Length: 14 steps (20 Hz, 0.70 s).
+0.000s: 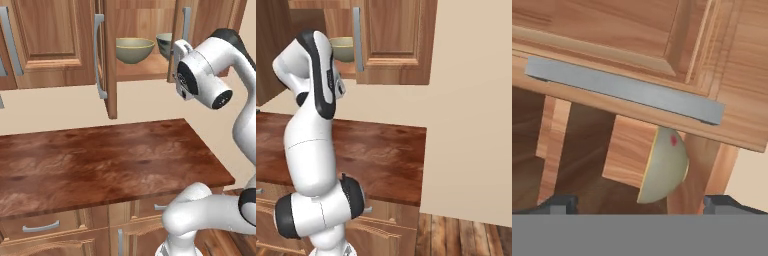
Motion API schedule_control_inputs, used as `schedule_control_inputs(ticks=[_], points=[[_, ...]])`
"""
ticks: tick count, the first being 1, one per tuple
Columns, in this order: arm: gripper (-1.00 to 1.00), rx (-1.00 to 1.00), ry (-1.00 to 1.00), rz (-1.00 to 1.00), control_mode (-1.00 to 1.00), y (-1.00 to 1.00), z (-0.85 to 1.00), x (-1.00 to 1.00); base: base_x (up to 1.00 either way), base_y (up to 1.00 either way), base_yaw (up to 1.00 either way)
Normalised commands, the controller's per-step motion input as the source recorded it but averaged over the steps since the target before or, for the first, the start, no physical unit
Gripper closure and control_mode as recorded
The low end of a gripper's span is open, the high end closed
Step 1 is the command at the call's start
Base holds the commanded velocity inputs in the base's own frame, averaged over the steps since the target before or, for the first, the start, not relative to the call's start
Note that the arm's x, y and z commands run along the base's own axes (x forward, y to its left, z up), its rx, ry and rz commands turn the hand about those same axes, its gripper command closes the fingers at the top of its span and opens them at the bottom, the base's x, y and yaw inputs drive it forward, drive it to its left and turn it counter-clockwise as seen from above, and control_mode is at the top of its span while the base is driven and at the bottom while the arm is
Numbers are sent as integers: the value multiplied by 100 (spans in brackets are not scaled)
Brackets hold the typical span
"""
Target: Open the cabinet. Pick the bowls from the counter and place them in the cabinet. Then close the cabinet.
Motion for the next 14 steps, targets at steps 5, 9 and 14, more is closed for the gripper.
schedule_control_inputs(ticks=[5,9,14], points=[[-100,12,0,-2,-100,33,8,-68,0,0,0],[-100,33,6,0,-100,40,24,-58,0,0,0],[-100,51,7,-3,-100,11,38,-73,0,0,0]])
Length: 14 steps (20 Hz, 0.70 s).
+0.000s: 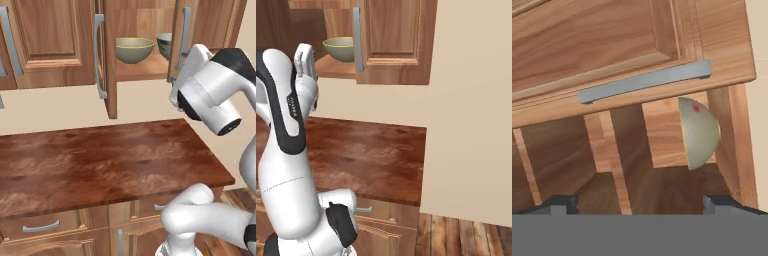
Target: Open the cabinet. Pick the bowls from the counter and place them in the cabinet. Then close the cabinet.
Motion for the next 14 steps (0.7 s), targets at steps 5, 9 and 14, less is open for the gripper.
schedule_control_inputs(ticks=[5,9,14], points=[[-100,56,16,-6,-100,11,34,-55,0,0,0],[-100,52,22,-8,-100,9,26,-47,0,0,0],[-100,54,19,-8,-100,0,32,-65,0,0,0]])
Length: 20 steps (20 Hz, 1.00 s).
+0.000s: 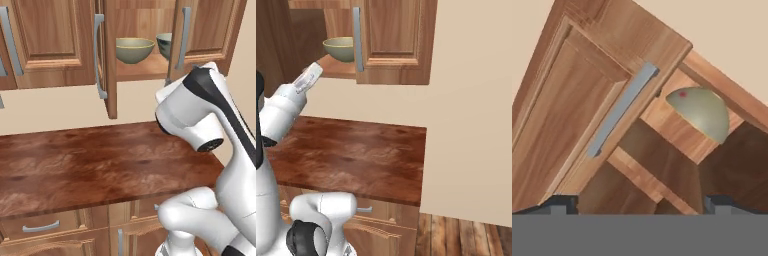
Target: Open the cabinet. Pick the bowls from the counter and place them in the cabinet. Then close the cabinet.
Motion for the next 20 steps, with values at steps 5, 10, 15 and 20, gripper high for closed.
schedule_control_inputs(ticks=[5,10,15,20], points=[[-100,53,12,-10,-100,0,29,-83,0,0,0],[-100,52,7,-10,-100,0,27,-96,0,0,0],[-100,46,6,-10,-100,13,20,-86,0,0,0],[-100,25,12,-9,-100,56,3,-43,0,0,0]])
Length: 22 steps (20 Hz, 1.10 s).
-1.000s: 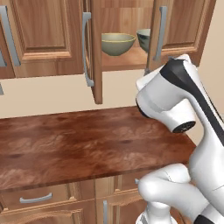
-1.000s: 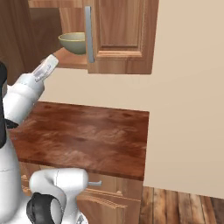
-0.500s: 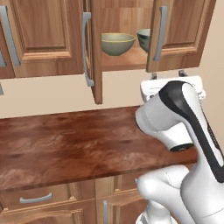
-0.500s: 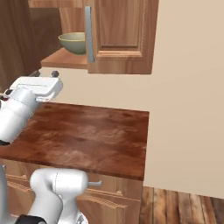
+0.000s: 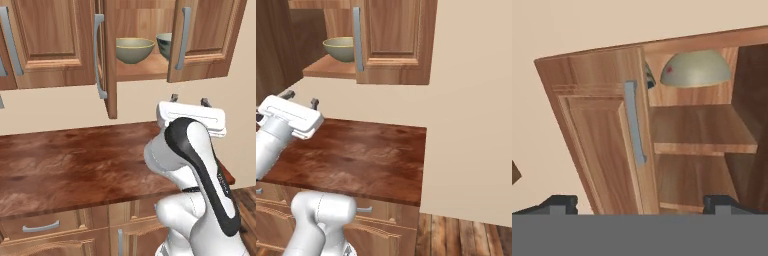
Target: Open the cabinet. Pick the bowls from the counter and place them in the cabinet. Then close the cabinet.
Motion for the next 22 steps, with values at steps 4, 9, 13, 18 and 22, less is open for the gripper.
schedule_control_inputs(ticks=[4,9,13,18,22], points=[[-100,9,10,-14,-100,68,10,-36,0,0,0],[-100,3,8,-21,-100,76,17,-25,0,0,0],[-100,1,12,-21,-100,75,18,-12,0,0,0],[-100,0,11,-23,-100,74,15,-12,0,0,0],[-100,5,8,-32,-100,60,8,-38,0,0,0]])
